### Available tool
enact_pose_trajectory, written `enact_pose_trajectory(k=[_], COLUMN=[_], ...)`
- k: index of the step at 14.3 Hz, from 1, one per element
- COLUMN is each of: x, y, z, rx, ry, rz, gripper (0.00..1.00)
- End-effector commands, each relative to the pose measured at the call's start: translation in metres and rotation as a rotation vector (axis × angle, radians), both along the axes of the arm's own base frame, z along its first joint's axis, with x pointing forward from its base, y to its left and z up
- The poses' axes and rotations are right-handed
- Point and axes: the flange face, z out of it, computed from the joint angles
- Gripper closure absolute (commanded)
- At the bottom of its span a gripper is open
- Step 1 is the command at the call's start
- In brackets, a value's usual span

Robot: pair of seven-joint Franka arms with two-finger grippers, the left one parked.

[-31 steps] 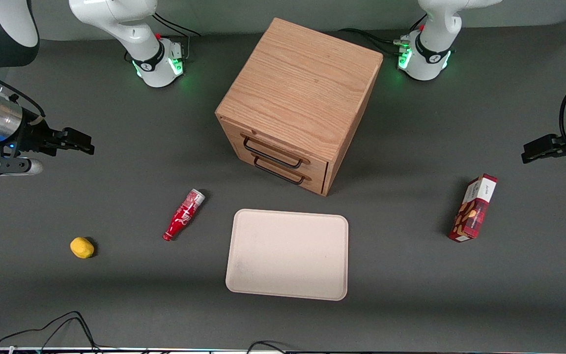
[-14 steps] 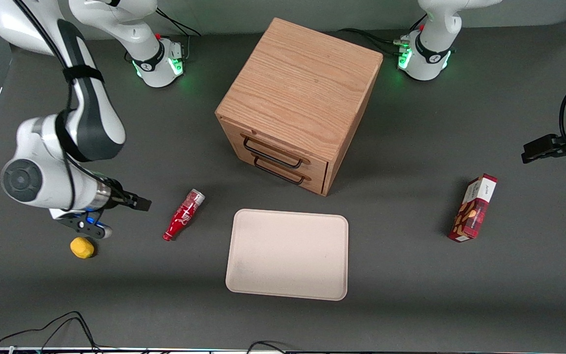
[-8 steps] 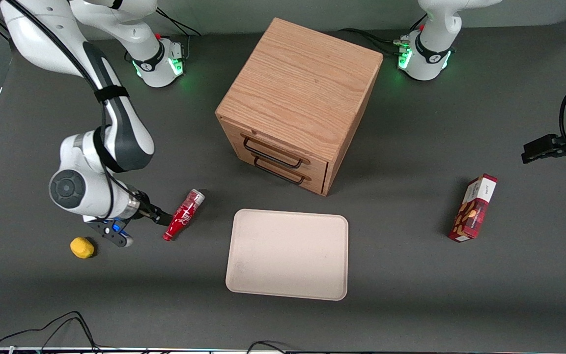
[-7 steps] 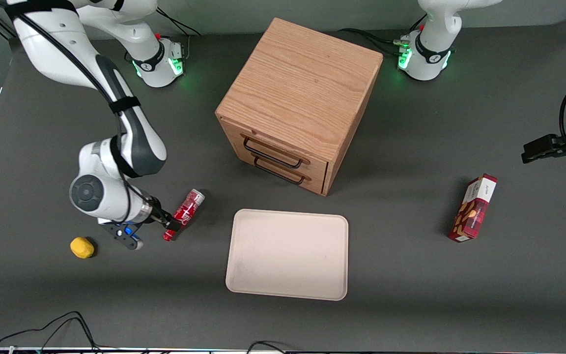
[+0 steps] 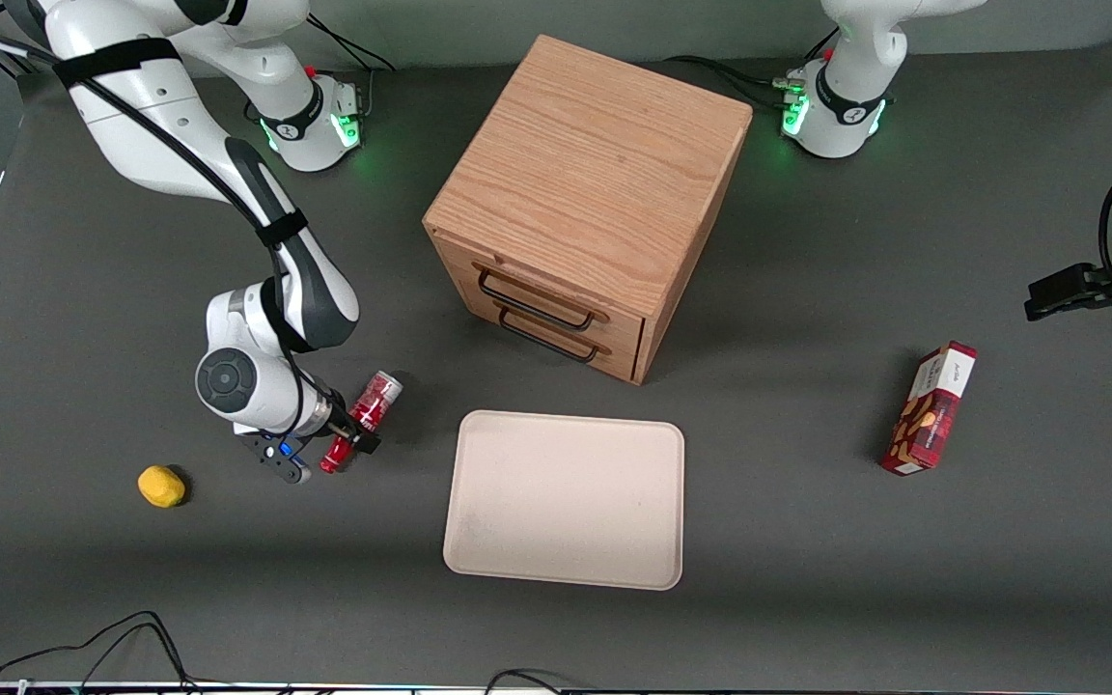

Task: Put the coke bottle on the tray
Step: 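Close the right gripper around the bottle's body below the neck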

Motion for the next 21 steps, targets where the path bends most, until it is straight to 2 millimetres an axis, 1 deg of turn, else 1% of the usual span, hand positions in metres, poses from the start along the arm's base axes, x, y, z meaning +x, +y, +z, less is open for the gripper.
enact_pose_trajectory(k=[1, 3, 11, 12, 13, 14, 21], x=[0.0, -0.001, -0.002, -0.002, -0.002, -0.002, -0.002], y=[0.003, 0.003, 0.005, 0.005, 0.005, 0.005, 0.005], z=[-0.014, -0.023, -0.028, -0.028, -0.028, -0.027, -0.027], rx=[-0.041, -0.043, -0.044, -0.045, -0.045, -0.044, -0.045], ry=[-0.022, -0.02, -0.017, -0.017, -0.017, -0.018, -0.017], rz=[-0.023, -0.02, -0.016, -0.015, -0.017, -0.017, -0.02], gripper=[0.0, 0.0, 0.0, 0.06, 0.59, 1.0, 1.0])
